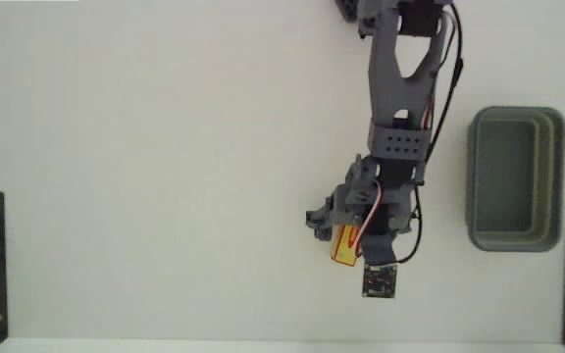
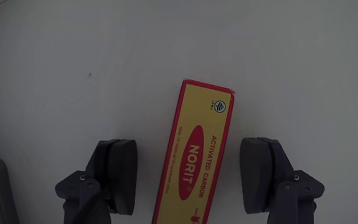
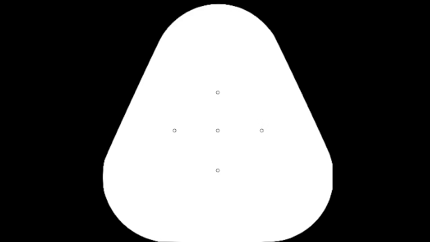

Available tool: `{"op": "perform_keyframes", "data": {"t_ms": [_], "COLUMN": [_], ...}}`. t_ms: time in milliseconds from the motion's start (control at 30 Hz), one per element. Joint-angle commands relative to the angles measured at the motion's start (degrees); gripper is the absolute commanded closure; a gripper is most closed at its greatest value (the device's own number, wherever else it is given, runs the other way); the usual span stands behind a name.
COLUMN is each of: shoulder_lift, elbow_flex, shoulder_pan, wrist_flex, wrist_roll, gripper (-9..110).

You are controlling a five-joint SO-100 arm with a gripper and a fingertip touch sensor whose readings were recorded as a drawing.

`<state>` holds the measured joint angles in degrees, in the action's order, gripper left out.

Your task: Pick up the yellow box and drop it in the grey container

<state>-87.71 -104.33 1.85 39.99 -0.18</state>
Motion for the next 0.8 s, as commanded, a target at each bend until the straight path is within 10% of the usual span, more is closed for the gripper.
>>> {"op": "perform_keyframes", "data": {"t_ms": [0,767], "shoulder_lift": [-1.4,-1.4], "elbow_flex": [0.1,0.1], "shoulder_pan": [0.5,0.5], "wrist_flex": [-0.7,-0.7], "wrist_roll": [0.2,0.2], "gripper": [-9,-3]}}
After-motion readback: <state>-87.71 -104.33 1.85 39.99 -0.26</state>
